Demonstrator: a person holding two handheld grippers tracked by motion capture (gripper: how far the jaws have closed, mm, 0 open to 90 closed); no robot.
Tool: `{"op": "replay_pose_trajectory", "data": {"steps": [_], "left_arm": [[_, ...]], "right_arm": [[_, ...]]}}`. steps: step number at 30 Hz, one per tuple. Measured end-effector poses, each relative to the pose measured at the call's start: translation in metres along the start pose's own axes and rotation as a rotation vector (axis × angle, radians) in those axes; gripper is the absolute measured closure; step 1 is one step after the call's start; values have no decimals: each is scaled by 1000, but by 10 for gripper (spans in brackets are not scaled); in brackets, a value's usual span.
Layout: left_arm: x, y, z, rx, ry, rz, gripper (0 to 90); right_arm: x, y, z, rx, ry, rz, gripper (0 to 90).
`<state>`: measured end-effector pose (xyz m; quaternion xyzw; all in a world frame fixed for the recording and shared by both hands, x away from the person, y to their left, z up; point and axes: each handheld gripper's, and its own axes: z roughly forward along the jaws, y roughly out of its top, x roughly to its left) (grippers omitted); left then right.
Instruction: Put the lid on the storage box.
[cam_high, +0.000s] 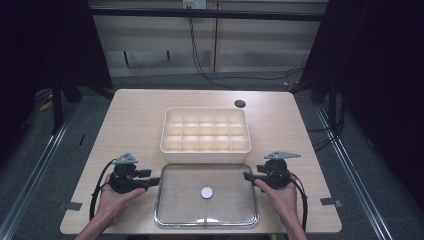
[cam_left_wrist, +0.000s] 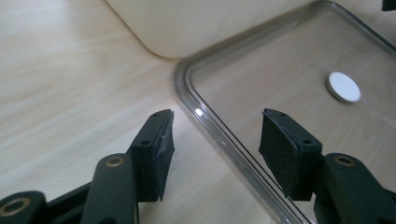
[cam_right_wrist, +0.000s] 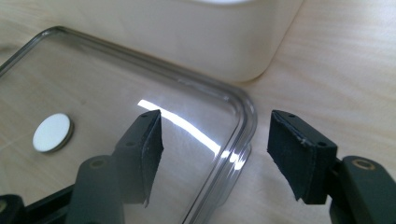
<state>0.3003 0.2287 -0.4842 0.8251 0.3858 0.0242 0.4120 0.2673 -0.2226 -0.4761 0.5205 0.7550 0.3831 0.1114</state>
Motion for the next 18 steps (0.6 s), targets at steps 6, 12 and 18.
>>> {"op": "replay_pose_trajectory", "data": {"steps": [6, 12, 18], "left_arm": [[-5, -2, 7, 28, -13, 23, 433], [-7, -6, 13, 57, -32, 32, 442], [-7, -8, 13, 53, -45, 35, 511]], "right_arm": [[-2, -12, 6, 46, -5, 8, 351], [-1, -13, 9, 51, -15, 0, 356], [3, -19, 9, 57, -37, 14, 346]]}}
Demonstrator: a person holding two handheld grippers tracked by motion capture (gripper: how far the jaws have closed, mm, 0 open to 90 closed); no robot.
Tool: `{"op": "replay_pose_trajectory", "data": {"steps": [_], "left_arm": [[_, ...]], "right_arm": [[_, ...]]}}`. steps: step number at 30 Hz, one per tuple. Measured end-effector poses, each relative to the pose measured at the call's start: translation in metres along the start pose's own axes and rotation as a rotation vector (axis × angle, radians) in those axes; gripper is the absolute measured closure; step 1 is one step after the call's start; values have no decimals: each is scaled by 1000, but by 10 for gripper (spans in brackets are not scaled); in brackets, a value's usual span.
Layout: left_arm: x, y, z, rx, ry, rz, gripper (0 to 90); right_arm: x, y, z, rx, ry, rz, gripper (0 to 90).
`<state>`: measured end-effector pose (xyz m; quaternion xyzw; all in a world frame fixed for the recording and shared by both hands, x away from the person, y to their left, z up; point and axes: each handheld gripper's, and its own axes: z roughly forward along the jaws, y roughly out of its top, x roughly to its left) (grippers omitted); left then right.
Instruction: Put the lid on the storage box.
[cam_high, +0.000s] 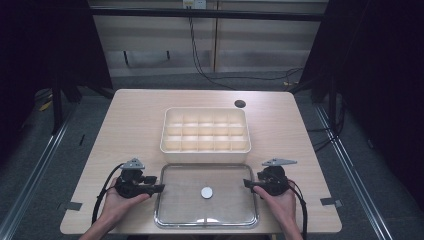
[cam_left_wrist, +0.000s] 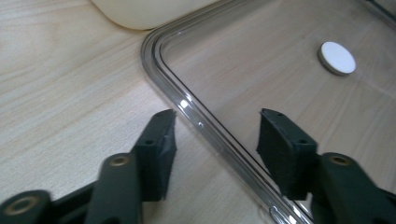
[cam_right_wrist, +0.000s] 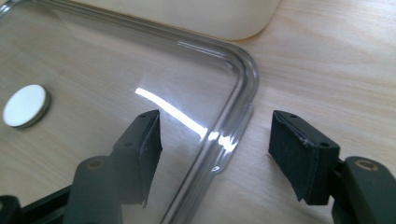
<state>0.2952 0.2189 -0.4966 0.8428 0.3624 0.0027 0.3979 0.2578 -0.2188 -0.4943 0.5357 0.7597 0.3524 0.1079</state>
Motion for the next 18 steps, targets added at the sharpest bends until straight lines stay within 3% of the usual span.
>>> {"op": "replay_pose_trajectory", "data": {"steps": [9, 18], "left_arm": [[-4, 0, 3, 9, -3, 23, 528], [-6, 0, 4, 17, -13, 44, 552]], "right_arm": [[5, -2, 4, -11, -14, -29, 342], [5, -3, 6, -35, 24, 15, 332]]}}
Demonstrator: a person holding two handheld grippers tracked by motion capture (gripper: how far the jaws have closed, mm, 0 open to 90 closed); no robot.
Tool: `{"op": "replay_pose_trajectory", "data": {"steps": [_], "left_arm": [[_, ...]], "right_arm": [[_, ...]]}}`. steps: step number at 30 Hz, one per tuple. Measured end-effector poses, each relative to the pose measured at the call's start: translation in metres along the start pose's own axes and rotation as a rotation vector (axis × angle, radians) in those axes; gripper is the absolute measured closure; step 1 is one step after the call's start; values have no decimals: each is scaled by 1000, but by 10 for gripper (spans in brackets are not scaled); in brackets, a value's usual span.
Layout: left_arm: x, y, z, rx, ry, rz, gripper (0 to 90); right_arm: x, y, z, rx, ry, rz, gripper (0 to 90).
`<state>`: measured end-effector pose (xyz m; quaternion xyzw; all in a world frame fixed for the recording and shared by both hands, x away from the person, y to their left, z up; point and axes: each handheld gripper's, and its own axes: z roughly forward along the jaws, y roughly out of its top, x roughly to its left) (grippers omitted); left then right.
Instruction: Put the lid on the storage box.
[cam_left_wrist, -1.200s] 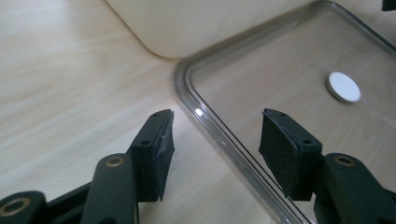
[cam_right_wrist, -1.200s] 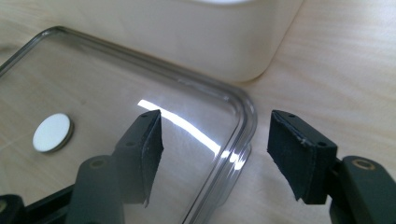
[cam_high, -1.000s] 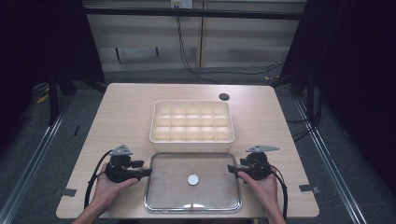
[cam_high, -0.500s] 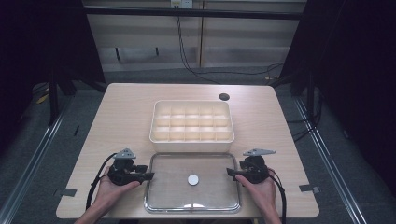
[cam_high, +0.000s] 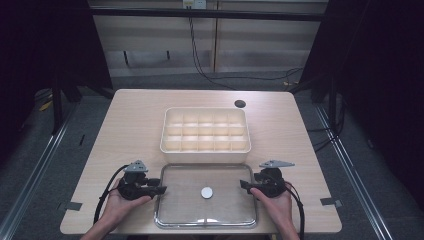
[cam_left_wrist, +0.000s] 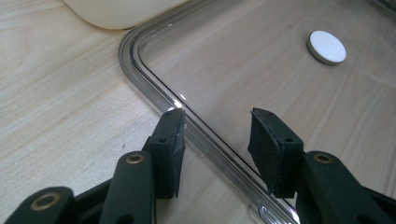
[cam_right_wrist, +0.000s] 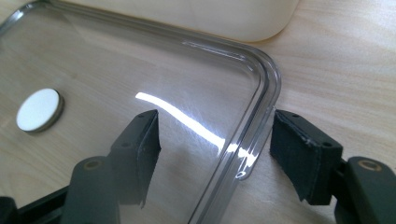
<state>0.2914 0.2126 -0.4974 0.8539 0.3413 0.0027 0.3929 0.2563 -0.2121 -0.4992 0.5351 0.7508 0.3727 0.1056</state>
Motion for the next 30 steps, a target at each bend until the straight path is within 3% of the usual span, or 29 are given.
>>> {"op": "replay_pose_trajectory", "data": {"steps": [7, 13, 21, 28, 30], "left_arm": [[0, -1, -1, 5, -8, 11, 552], [0, -2, -1, -1, -12, 5, 552], [0, -2, -1, -3, 1, 14, 555], [-5, -2, 0, -10, 43, 30, 557], [-4, -2, 0, -8, 41, 27, 567]], "right_arm": [[-13, -2, -1, -50, 91, 164, 345], [-24, -7, -7, -117, 172, 294, 430], [-27, -9, -11, -144, 200, 337, 462], [-25, -11, -16, -151, 212, 355, 476], [-25, -12, -15, -153, 215, 385, 476]]}}
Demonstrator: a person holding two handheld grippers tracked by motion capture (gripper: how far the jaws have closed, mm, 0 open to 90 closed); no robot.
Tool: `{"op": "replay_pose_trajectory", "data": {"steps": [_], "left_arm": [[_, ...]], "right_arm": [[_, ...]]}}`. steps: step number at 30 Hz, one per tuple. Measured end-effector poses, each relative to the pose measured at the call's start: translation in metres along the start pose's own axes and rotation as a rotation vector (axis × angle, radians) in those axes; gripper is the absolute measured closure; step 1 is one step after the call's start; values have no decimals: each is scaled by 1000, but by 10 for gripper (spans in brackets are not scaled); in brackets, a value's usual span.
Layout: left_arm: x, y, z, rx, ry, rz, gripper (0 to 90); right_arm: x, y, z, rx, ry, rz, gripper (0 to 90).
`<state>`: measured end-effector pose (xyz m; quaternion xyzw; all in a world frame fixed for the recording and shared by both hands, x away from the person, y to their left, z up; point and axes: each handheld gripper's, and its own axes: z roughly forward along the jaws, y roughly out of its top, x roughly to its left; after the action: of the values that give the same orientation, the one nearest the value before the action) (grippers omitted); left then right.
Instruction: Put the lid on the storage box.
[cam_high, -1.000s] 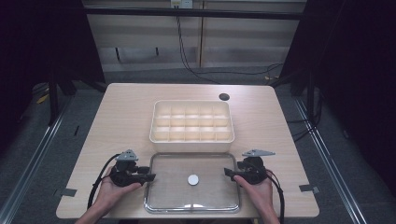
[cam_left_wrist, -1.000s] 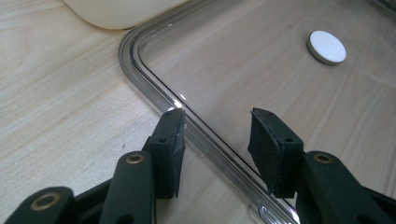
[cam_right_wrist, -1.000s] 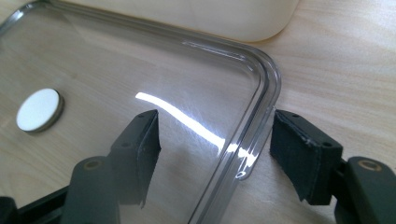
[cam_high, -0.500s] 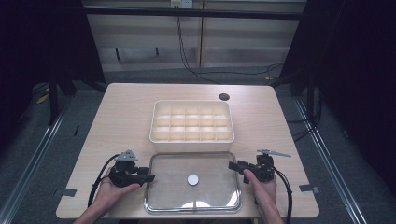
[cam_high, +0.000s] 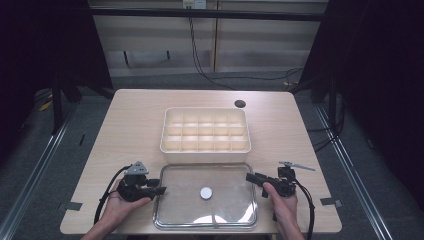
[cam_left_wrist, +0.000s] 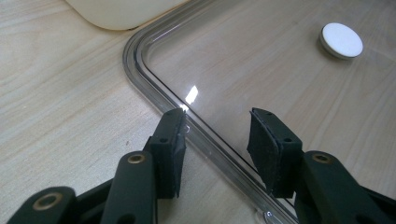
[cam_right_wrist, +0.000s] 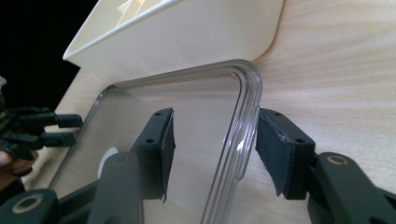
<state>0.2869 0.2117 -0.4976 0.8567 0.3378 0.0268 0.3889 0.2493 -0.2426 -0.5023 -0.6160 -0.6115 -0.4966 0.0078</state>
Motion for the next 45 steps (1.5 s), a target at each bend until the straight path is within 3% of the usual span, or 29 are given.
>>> {"op": "replay_pose_trajectory", "data": {"steps": [2, 4, 5, 6, 8, 13, 17, 19, 21, 24, 29, 38, 45], "left_arm": [[1, 0, -1, 5, -5, -2, 576], [1, 0, 0, 3, -13, -3, 577], [0, 0, 0, 3, -15, -2, 580], [0, 0, 1, -2, -12, -5, 581], [1, 0, 1, -3, -13, -17, 584], [3, 1, 0, -1, -26, -25, 574], [5, 1, 0, -8, -15, -29, 570], [6, 0, 0, -8, -20, -31, 570], [6, 1, 0, -7, -21, -28, 570], [7, 1, 0, -8, -30, -37, 562], [7, 1, 1, -11, -43, -40, 501], [13, 2, 0, -23, -60, -95, 354], [12, 2, 2, -33, -69, -117, 290]], "right_arm": [[-1, -1, 0, -3, 6, 22, 480], [-4, -3, 1, -9, 34, 65, 552], [-5, -3, 2, 1, 71, 78, 554], [-3, -4, 4, 0, 71, 82, 550], [2, -1, 4, 13, 43, 46, 530], [1, 1, 2, 31, 66, 2, 554], [1, 1, 5, 48, 106, 2, 624], [1, 2, 5, 48, 114, 0, 631], [0, 2, 6, 61, 152, 8, 611], [3, 2, 10, 71, 145, -8, 644], [4, 4, 8, 45, 157, -13, 679], [7, 5, 3, -10, 205, -26, 724], [8, 6, 2, -16, 211, -44, 727]]}}
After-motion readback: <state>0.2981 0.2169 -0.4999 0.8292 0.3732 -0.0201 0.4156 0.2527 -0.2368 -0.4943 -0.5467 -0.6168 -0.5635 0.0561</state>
